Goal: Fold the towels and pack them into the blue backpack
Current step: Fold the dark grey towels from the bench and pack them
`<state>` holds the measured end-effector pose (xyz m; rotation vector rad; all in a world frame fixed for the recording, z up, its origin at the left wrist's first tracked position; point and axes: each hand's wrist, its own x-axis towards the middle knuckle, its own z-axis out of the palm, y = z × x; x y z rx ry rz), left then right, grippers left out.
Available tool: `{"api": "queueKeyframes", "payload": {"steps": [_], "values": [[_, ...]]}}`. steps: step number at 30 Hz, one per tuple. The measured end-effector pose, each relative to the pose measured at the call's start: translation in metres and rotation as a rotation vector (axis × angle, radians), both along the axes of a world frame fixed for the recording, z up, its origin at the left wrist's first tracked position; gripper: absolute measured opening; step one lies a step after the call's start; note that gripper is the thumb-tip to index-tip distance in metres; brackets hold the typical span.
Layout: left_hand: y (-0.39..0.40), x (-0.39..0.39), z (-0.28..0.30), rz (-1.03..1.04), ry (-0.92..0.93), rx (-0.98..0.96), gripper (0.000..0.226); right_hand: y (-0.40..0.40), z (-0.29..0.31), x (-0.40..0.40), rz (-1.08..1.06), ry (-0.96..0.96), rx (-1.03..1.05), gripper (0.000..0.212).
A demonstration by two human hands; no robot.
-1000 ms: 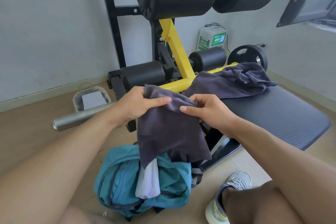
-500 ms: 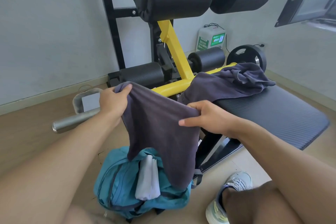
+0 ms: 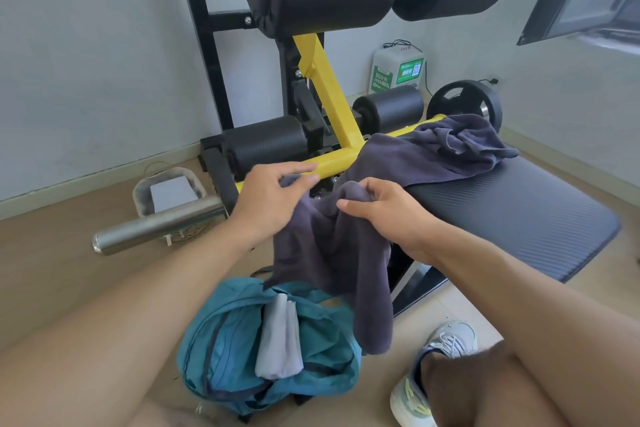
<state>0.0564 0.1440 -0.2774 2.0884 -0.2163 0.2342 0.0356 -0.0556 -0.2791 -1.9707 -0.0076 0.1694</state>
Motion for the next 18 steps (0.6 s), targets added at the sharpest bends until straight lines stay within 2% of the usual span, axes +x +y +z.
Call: {"api": "queueKeyframes", "payload": {"steps": [4,8,14,16,18], "values": [[-0.017,-0.008,0.000,-0.192,0.049,0.076,0.028,0.005,0.005,-0.006,0.057,-0.050,0.074,0.007],[-0.015,-0.005,0.005,-0.261,0.153,-0.042,0.027,0.001,0.011,-0.009,0.136,-0.051,0.132,0.017],[-0.011,-0.001,0.002,-0.189,0.176,-0.024,0.012,-0.004,0.011,-0.007,0.156,-0.008,0.101,0.015],[-0.011,0.000,0.002,-0.137,0.129,0.008,0.010,-0.007,0.011,-0.005,0.154,0.016,0.066,0.026],[-0.011,0.001,0.002,-0.052,0.084,0.045,0.011,-0.011,0.011,-0.003,0.229,0.045,-0.047,0.053]]}}
